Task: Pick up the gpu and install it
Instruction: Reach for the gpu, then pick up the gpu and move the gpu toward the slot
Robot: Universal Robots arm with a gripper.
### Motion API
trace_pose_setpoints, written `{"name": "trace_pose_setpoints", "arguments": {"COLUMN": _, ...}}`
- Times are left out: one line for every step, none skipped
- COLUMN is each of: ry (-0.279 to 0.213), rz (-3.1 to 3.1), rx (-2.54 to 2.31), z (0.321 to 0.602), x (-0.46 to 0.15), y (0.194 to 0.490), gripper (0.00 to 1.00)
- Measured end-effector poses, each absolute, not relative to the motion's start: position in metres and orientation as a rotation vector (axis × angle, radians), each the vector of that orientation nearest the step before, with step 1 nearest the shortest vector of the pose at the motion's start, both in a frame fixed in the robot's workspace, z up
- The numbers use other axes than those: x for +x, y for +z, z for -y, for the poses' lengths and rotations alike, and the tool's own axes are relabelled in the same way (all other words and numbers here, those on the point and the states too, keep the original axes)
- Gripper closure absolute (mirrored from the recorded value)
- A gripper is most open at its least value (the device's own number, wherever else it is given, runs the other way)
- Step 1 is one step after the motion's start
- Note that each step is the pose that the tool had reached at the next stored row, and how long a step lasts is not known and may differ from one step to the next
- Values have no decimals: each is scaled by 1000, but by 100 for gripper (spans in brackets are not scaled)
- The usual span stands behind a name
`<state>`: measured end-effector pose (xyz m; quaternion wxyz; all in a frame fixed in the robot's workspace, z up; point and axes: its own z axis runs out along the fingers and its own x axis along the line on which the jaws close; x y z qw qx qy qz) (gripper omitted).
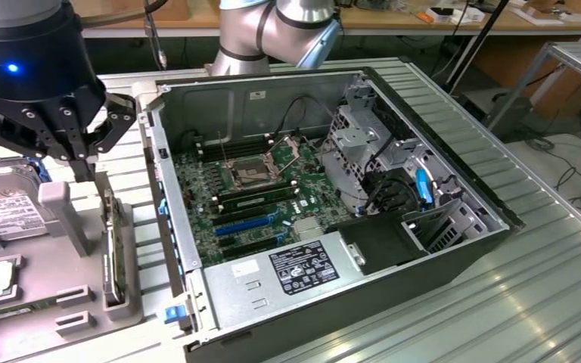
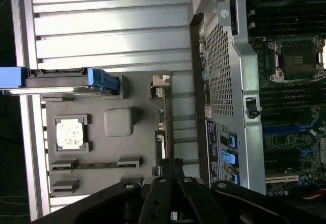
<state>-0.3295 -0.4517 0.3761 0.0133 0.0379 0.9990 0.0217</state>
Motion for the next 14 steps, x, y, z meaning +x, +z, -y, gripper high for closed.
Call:
{"name": "trace_pose_setpoints", "arguments": {"ry": 68, "rz": -3112, "rx": 118, "z": 452, "x": -332, "y": 376, "gripper": 89}}
{"name": "trace_pose_setpoints", "arguments": {"ry": 68, "rz": -3112, "rx": 118, "z": 454, "x": -335, "y": 376, "gripper": 89}}
{"name": "trace_pose_setpoints", "arguments": {"ry": 68, "rz": -3112, "rx": 118, "z": 455, "x": -338, "y": 376, "gripper": 89}}
{"name": "trace_pose_setpoints", "arguments": {"ry": 68, "rz": -3112, "rx": 118, "z": 455, "x": -339, "y": 376, "gripper": 89}}
{"name": "trace_pose_setpoints", "arguments": {"ry": 68, "rz": -3112, "rx": 118, "z": 455, "x": -339, "y": 376, "gripper": 89}}
{"name": "trace_pose_setpoints", "arguments": {"ry": 68, "rz": -3112, "rx": 118, "z": 455, "x": -339, "y": 376, "gripper": 89}}
{"name": "trace_pose_setpoints", "arguments": {"ry": 68, "rz": -3112, "rx": 118, "z": 455, "x": -339, "y": 376, "gripper": 89}}
{"name": "trace_pose_setpoints", "arguments": {"ry": 68, "rz": -3112, "rx": 118, "z": 455, "x": -339, "y": 376, "gripper": 89}}
{"name": "trace_pose_setpoints", "arguments": {"ry": 68, "rz": -3112, "rx": 118, "z": 455, "x": -339, "y": 376, "gripper": 89}}
{"name": "trace_pose_setpoints", "arguments": {"ry": 68, "rz": -3112, "rx": 118, "z": 455, "x": -339, "y": 376, "gripper": 89}}
{"name": "trace_pose_setpoints", "arguments": {"ry": 68, "rz": -3112, "rx": 118, "z": 455, "x": -339, "y": 376, "gripper": 89}}
{"name": "trace_pose_setpoints", "arguments": {"ry": 68, "rz": -3112, "rx": 118, "z": 455, "x": -339, "y": 376, "gripper": 89}}
{"name": "trace_pose_setpoints", "arguments": {"ry": 68, "rz": -3112, "rx": 118, "z": 455, "x": -339, "y": 376, "gripper": 89}}
{"name": "trace_pose_setpoints", "arguments": {"ry": 68, "rz": -3112, "rx": 118, "z": 455, "x": -339, "y": 376, "gripper": 89}}
